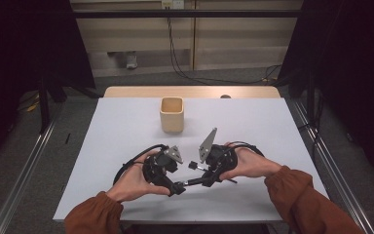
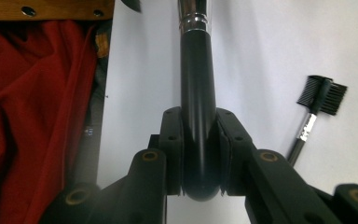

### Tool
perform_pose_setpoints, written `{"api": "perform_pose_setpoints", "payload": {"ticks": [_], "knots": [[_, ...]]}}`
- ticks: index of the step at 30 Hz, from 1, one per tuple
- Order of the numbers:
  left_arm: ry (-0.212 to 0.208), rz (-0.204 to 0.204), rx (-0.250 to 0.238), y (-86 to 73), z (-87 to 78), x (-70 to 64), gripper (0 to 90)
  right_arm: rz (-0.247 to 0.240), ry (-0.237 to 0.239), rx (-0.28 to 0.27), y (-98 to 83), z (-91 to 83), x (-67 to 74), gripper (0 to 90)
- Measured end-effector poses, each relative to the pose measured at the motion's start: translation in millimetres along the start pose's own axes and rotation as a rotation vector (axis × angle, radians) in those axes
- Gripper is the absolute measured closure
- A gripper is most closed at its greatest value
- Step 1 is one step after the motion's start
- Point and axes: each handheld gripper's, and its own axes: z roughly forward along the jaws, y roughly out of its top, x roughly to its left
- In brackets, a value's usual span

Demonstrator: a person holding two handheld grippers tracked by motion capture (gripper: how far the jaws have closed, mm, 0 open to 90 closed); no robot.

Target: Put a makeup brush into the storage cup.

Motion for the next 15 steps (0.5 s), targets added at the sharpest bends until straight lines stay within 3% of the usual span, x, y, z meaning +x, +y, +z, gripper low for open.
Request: {"api": "perform_pose_setpoints", "payload": {"ticks": [5,11,15], "knots": [[0.047,-0.048,-0.045,-8.4,-4.6,2.7,10.8,0.014,-0.025,-0.013,-7.8,-2.8,-1.6,75.0],[0.066,-0.057,-0.078,-13.4,-10.6,1.6,7.6,0.047,-0.047,-0.053,-18.2,-9.9,-1.8,75.0],[0.081,-0.088,-0.119,-19.9,-14.0,5.7,5.9,0.061,-0.062,-0.064,-25.0,-11.9,-1.4,75.0]]}}
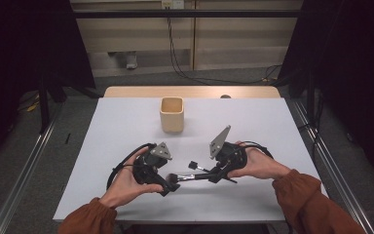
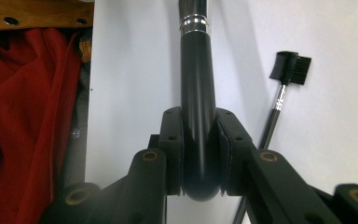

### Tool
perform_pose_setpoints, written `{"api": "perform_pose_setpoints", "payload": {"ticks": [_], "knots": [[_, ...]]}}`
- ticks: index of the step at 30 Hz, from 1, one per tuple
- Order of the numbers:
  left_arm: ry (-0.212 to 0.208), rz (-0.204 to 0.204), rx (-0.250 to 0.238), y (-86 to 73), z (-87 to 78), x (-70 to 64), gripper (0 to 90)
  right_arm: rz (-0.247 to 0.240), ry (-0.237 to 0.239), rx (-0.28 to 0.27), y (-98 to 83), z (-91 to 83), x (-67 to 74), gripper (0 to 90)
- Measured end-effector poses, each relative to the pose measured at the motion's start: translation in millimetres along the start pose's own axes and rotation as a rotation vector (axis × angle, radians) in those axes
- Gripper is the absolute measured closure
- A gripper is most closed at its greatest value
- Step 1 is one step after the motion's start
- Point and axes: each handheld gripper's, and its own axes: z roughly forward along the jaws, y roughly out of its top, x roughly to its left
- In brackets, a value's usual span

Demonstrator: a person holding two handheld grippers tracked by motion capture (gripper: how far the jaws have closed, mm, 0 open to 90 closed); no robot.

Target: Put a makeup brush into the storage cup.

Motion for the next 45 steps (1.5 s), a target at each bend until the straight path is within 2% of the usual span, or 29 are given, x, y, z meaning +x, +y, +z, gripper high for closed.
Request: {"api": "perform_pose_setpoints", "payload": {"ticks": [2,9,11,15,22,27,31,35,45], "knots": [[0.008,-0.016,-0.032,-1.5,-1.9,1.7,6.1,0.011,-0.006,-0.011,-3.6,-0.8,-0.5,75.0],[0.025,-0.005,-0.07,-9.5,-7.2,1.6,4.1,0.044,-0.026,-0.048,-16.2,-2.6,-2.5,75.0],[0.026,-0.029,-0.087,-13.4,-8.3,1.7,3.9,0.049,-0.034,-0.06,-19.5,-3.5,-2.0,75.0],[0.05,-0.049,-0.11,-19.8,-10.9,2.4,3.9,0.061,-0.055,-0.091,-24.2,-6.9,1.2,75.0],[0.102,-0.083,-0.18,-25.5,-16.5,5.3,4.2,0.102,-0.093,-0.199,-33.8,-10.9,5.2,75.0],[0.113,-0.093,-0.215,-25.6,-17.4,5.3,4.0,0.135,-0.124,-0.286,-38.4,-13.8,6.3,75.0],[0.12,-0.097,-0.229,-26.6,-17.9,5.9,4.1,0.152,-0.138,-0.319,-42.5,-12.4,8.1,75.0],[0.13,-0.099,-0.246,-27.2,-18.3,5.5,4.0,0.154,-0.145,-0.377,-44.7,-13.7,9.6,75.0],[0.147,-0.092,-0.288,-26.8,-19.1,3.8,4.0,0.156,-0.162,-0.48,-50.7,-11.3,11.2,75.0]]}}
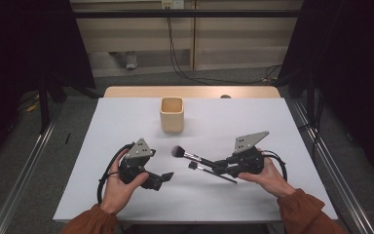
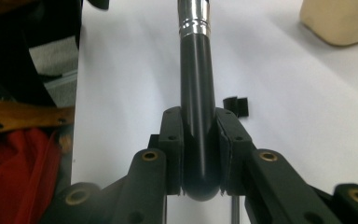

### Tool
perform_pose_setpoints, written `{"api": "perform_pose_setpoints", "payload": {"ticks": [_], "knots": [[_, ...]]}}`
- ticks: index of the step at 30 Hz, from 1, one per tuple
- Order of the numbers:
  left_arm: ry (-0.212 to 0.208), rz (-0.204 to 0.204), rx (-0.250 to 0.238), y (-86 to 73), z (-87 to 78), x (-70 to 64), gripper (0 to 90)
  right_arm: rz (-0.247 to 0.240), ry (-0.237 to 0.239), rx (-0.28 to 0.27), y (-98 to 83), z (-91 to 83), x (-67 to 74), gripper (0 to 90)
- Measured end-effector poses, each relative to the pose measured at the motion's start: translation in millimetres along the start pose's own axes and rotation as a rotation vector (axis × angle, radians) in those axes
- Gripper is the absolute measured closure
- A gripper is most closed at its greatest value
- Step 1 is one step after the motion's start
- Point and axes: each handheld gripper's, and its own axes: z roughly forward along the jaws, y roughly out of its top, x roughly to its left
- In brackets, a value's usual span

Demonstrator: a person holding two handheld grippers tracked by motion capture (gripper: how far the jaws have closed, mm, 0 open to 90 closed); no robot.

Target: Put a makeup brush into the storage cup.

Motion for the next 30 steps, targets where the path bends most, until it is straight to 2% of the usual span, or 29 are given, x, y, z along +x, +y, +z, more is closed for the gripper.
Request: {"api": "perform_pose_setpoints", "payload": {"ticks": [14,21,30], "knots": [[0.02,-0.006,-0.025,-0.1,-0.7,-1.5,3.7,-0.027,-0.014,-0.157,-3.9,1.0,3.3,75.0],[0.048,0.008,-0.029,0.2,0.0,-3.0,4.0,-0.028,-0.015,-0.23,-3.3,-3.9,2.9,75.0],[0.047,0.006,-0.057,1.2,1.7,-6.5,3.9,-0.05,-0.012,-0.305,-1.6,-4.1,6.1,75.0]]}}
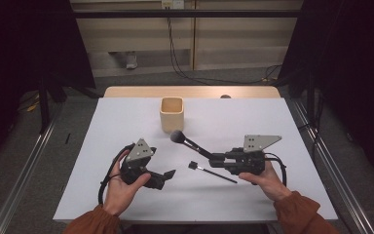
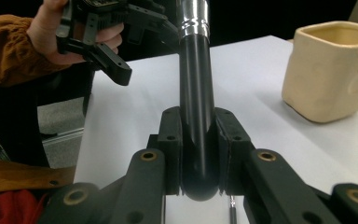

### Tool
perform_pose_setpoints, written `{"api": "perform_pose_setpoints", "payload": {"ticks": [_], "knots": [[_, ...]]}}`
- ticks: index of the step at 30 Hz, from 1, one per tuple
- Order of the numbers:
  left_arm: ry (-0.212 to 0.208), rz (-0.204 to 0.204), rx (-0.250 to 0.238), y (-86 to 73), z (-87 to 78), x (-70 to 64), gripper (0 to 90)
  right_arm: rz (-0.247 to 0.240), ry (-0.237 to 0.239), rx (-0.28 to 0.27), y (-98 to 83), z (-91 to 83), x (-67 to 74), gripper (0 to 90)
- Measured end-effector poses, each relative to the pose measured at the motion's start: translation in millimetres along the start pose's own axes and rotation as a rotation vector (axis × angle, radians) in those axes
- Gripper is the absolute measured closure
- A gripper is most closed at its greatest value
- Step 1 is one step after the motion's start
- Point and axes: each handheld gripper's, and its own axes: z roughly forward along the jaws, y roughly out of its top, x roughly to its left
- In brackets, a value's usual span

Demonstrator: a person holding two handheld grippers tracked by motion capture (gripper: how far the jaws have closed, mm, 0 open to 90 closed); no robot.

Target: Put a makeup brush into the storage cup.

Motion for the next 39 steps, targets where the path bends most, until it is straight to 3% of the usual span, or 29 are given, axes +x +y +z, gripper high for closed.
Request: {"api": "perform_pose_setpoints", "payload": {"ticks": [7,9,11,16,25,31,34,39], "knots": [[-0.018,0.004,-0.073,2.6,1.7,-5.0,4.0,0.002,0.009,-0.028,1.1,0.5,0.4,75.0],[-0.021,0.008,-0.116,3.2,3.8,-6.2,4.6,-0.004,0.007,-0.034,1.3,0.2,-0.3,75.0],[-0.052,-0.009,-0.149,4.3,6.2,-6.6,6.6,0.0,0.015,-0.038,1.3,0.1,-0.7,75.0],[-0.072,-0.029,-0.203,6.0,13.1,-9.2,6.4,0.0,0.016,-0.038,0.9,0.8,-1.3,75.0],[-0.145,-0.035,-0.22,13.3,30.2,-21.9,5.8,-0.01,0.018,-0.04,0.6,2.1,-1.5,75.0],[-0.124,-0.04,-0.245,19.6,36.4,-27.4,7.3,-0.01,0.016,-0.048,0.0,2.1,-2.5,75.0],[-0.132,-0.068,-0.285,23.5,37.4,-27.9,12.3,-0.008,0.01,-0.049,-0.8,1.8,-3.3,75.0],[-0.138,-0.07,-0.308,29.7,38.4,-28.5,23.5,-0.01,0.01,-0.049,-1.7,2.8,-3.0,75.0]]}}
